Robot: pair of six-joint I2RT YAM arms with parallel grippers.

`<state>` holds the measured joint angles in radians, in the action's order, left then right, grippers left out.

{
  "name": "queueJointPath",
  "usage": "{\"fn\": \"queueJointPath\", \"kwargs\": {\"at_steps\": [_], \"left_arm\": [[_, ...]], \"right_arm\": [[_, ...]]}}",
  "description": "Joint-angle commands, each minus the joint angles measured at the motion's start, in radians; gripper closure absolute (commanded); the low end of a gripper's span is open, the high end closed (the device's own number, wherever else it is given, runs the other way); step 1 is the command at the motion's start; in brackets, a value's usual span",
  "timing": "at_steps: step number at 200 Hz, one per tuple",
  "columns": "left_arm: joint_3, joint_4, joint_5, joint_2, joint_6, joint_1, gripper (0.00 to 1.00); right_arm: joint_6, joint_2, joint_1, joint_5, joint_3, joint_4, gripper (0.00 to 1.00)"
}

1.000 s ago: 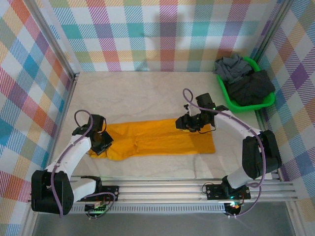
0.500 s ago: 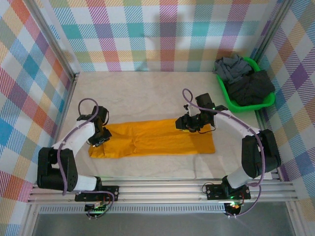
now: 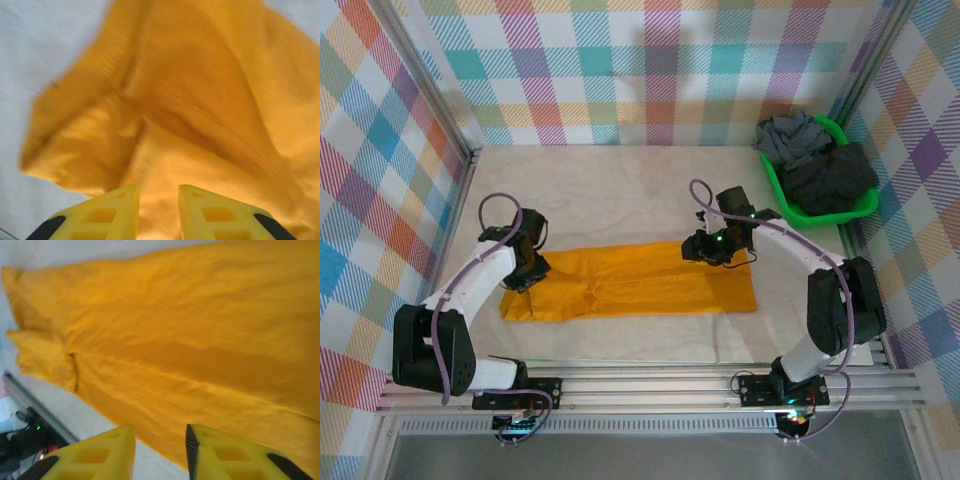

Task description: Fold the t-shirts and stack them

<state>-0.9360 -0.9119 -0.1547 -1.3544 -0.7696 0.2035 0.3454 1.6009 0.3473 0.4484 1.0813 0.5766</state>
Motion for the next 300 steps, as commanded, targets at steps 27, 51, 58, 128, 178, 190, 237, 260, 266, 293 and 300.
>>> {"fn": "queueJointPath", "kwargs": {"at_steps": [27, 51, 58, 128, 178, 190, 237, 260, 266, 293, 300], "left_arm": [[-0.001, 0.084, 0.133, -0.185, -0.177, -0.006, 0.79], [-0.074, 0.076, 0.127, -0.344, -0.118, -0.049, 0.84], [-0.094, 0.078, 0.117, -0.378, -0.102, -0.061, 0.84], [-0.6, 0.017, 0.082, -0.795, -0.048, -0.073, 0.85], [-1.374, -0.029, 0.18, -1.24, -0.045, 0.066, 0.79], [-1.574, 0.002, 0.218, -1.36, -0.058, 0.105, 0.77], [-1.769, 0.49, 0.391, -1.574, -0.266, 0.16, 0.66], [-1.864, 0.514, 0.388, -1.576, -0.269, 0.158, 0.56], [-1.86, 0.528, 0.391, -1.551, -0.266, 0.157, 0.53], [-1.86, 0.544, 0.457, -1.421, -0.246, 0.148, 0.48], [-1.859, 0.497, 0.457, -1.379, -0.223, 0.148, 0.47]], "right_arm": [[-0.032, 0.155, -0.09, -0.244, 0.14, 0.144, 0.78], [-0.048, 0.265, -0.114, -0.358, 0.233, 0.213, 0.82], [-0.05, 0.302, -0.117, -0.389, 0.261, 0.236, 0.83], [0.087, 0.343, -0.116, -0.469, 0.173, 0.327, 0.85], [0.329, 0.121, 0.084, -0.347, -0.148, 0.226, 0.82], [0.399, 0.096, 0.163, -0.303, -0.193, 0.177, 0.8], [0.535, 0.185, 0.369, -0.138, -0.098, 0.005, 0.74], [0.552, 0.163, 0.375, -0.154, -0.071, 0.017, 0.73], [0.551, 0.144, 0.375, -0.16, -0.077, 0.018, 0.71], [0.506, 0.005, 0.375, -0.176, -0.102, 0.068, 0.64], [0.498, -0.038, 0.374, -0.189, -0.108, 0.096, 0.62]]}}
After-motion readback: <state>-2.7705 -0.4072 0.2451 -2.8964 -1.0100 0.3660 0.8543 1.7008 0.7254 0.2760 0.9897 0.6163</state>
